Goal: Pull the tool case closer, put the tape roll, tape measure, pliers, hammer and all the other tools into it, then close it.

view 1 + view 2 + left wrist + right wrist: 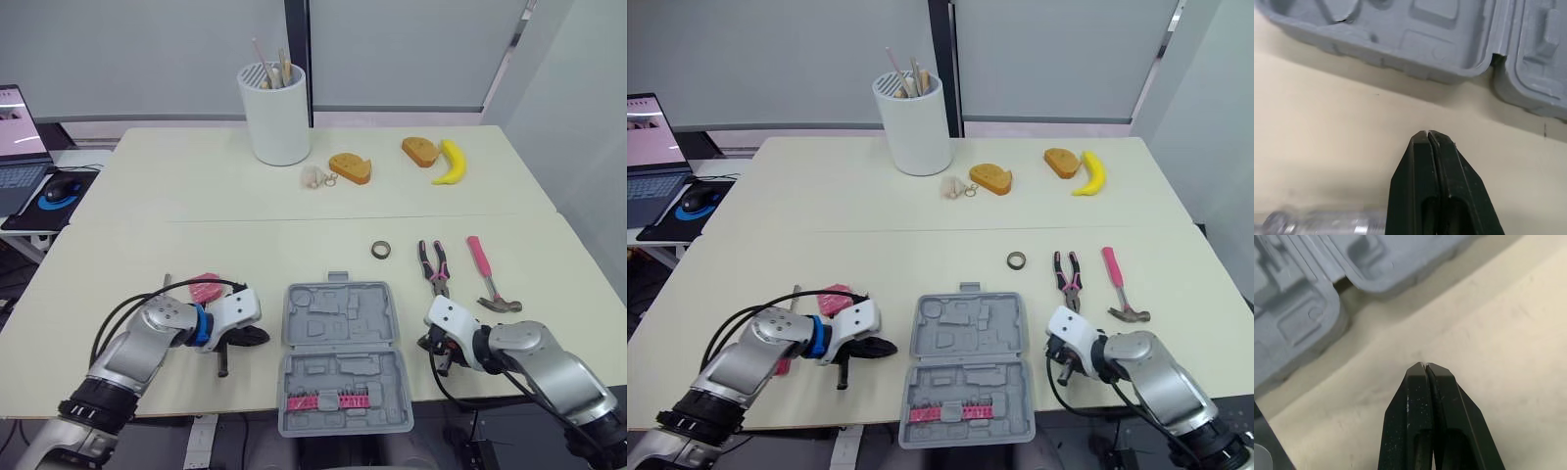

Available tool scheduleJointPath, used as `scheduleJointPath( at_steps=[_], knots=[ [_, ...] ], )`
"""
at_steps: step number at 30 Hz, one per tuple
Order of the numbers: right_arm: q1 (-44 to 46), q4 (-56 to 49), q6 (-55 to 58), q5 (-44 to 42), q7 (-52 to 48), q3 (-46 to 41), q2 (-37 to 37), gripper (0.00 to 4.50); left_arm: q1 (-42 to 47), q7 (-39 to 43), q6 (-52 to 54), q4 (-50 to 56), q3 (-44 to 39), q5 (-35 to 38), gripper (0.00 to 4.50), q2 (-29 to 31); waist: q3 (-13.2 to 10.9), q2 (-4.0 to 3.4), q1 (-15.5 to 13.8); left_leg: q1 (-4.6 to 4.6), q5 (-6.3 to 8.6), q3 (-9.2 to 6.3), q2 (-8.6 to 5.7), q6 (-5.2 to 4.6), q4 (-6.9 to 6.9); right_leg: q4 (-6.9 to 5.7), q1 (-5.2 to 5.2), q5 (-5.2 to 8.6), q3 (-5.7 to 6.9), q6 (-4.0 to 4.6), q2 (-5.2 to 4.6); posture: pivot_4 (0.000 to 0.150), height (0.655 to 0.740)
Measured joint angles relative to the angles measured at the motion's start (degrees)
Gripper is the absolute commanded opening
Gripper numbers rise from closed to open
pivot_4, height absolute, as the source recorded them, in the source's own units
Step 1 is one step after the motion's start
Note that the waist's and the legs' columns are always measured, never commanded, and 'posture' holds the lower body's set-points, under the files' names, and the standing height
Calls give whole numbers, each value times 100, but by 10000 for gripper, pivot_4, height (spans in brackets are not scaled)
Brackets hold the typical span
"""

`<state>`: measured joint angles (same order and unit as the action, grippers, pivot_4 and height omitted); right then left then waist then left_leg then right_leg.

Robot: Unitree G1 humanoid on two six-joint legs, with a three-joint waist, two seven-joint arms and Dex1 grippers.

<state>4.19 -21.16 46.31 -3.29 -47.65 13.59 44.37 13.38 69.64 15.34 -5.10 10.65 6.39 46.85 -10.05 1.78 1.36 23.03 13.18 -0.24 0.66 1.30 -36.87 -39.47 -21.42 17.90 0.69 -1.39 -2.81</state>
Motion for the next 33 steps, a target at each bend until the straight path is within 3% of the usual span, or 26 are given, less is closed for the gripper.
scheduleJointPath(
  at_steps=[6,10,13,19,26,32,33],
  knots=[
    [-691,-804,-496,-261,-65,-1250,503,247,-272,342,-331,-367,-1377,846,0,505,-3,-1,1,-2,0,0,2,0,6,10,5,3,4,-4,-2,1500,7303],
    [-1917,-1079,-1296,-586,-592,-2722,700,247,-894,335,-632,-1258,-2304,1047,0,935,-4,-1,-6,-2,3,4,2,-2,23,36,7,0,4,-1,-4,1500,7303],
    [-2285,-770,-1590,-666,-875,-3781,892,0,-1083,248,-671,-2207,-2976,1094,5421,1278,-7,12,4,-7,4,12,5,-5,22,42,10,1,9,-5,-10,1500,7303],
    [-2615,-410,-1785,-977,-1481,-4856,1089,11969,-1855,427,-885,-2905,-3667,1171,23652,1463,-7,13,-11,-13,5,25,5,-5,21,48,12,-5,1,-7,-28,1500,7303],
    [-2246,-66,-1623,-1384,-1846,-5118,1482,27868,-2484,672,-710,-2467,-3989,1402,45000,1461,-7,12,-46,-11,5,24,10,-3,23,49,-1,-7,1,26,-37,1500,7303],
    [-1848,255,-1598,-1384,-1851,-4855,1656,44914,-2993,566,-533,-1811,-4264,1563,45000,1318,-6,12,-94,-9,7,28,8,-1,48,50,-2,3,2,44,-40,1500,7303],
    [-1827,291,-1601,-1381,-1851,-4794,1656,44914,-3065,524,-518,-1736,-4281,1577,45000,1288,-6,11,-102,-9,7,29,8,-1,53,50,-4,5,3,47,-39,1500,7303]
  ],
)
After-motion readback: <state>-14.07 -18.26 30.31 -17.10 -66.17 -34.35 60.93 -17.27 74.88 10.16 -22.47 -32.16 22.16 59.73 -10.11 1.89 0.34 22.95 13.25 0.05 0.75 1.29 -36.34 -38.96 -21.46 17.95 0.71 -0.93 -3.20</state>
